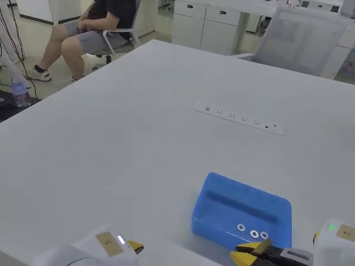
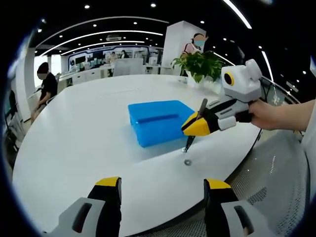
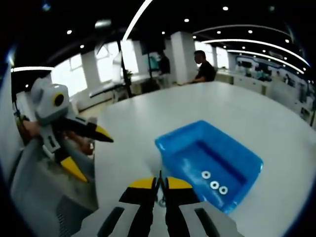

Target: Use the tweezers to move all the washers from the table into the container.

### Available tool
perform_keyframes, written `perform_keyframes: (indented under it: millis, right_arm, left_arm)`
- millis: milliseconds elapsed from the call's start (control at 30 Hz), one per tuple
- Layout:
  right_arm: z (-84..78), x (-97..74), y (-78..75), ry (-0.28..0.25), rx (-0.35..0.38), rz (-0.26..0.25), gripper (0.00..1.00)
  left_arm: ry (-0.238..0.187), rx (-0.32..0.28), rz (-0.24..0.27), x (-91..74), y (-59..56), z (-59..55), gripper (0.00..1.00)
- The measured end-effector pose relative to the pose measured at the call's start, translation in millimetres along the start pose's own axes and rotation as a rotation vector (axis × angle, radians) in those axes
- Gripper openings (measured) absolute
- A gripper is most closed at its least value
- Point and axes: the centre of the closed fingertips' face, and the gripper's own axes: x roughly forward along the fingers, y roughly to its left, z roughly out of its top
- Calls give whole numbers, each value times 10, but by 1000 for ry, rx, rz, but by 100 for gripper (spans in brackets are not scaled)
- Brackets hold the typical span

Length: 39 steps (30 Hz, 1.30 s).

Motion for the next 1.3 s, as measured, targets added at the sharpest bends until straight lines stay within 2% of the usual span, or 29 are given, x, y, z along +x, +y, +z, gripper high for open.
perform_keyframes:
  millis: [333,600,1300]
  right_arm:
    - [-48,8,88,36,-91,-1,4]
    - [-58,-13,39,28,-63,-16,4]
    - [-30,57,79,49,-129,-1,4]
  left_arm:
    - [2,5,2,2,15,-10,67]
    - [2,5,3,6,21,-11,67]
    - [4,10,-1,7,7,-2,66]
